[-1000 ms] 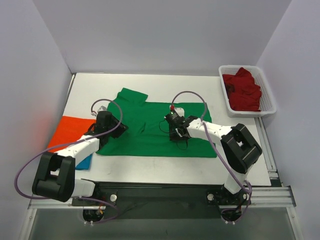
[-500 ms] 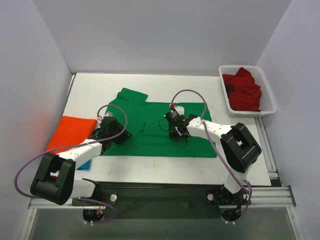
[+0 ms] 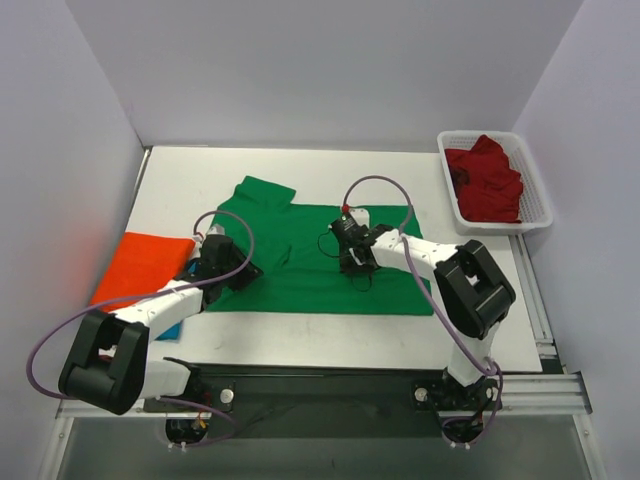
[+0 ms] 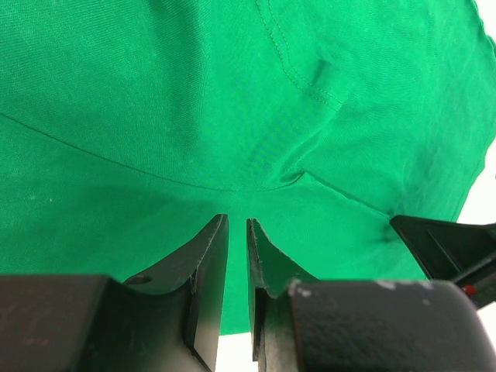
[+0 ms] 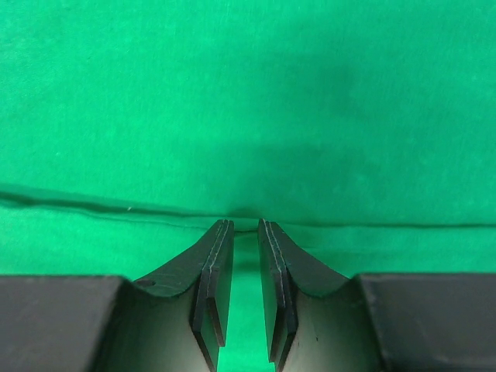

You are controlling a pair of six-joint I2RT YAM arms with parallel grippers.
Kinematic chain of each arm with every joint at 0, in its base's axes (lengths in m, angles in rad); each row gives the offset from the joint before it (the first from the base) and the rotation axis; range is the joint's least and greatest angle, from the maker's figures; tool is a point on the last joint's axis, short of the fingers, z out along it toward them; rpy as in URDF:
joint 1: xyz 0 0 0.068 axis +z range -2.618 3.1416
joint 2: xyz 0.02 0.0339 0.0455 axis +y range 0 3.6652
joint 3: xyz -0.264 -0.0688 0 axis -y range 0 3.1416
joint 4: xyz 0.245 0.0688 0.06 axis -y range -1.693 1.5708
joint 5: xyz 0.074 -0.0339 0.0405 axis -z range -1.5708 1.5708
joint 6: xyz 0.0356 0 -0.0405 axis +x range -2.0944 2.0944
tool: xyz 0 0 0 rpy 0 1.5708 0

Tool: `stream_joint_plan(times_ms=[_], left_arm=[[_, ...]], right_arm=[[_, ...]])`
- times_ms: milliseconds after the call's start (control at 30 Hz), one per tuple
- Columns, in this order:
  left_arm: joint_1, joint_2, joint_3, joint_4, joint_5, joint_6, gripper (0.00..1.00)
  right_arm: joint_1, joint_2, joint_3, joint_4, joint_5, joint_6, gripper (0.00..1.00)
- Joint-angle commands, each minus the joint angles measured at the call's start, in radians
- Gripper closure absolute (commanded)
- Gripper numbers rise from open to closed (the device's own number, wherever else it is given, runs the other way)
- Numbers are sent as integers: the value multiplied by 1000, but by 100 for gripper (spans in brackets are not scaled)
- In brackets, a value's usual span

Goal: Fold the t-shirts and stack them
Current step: Fold the flattened tshirt in 1/3 of the way

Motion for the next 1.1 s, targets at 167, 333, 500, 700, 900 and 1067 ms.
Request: stream_joint_plan(times_ms=[167,333,500,700,900,1067], left_arm=[[0,-29,5,-30,-5,27,74],[0,-25,5,-29,-1,32,74],[0,-22,7,-23,2,33,74],[1,-22,39,-33,11,33,74],[73,71,247,-84,13,56,71],[179,233,468,-103,21,77,71]], right_arm=[[-23,27,81,-47,67,-49,78],[-17,-55,66,-60,72,-46,78],[-7,-120,0,-60,78,-21,77],[-45,-195,-90,-60,87,-9,75],[-196,-239,-72,-61,10,-57,75],[-337,-212,21,-46,-95,-110,75]])
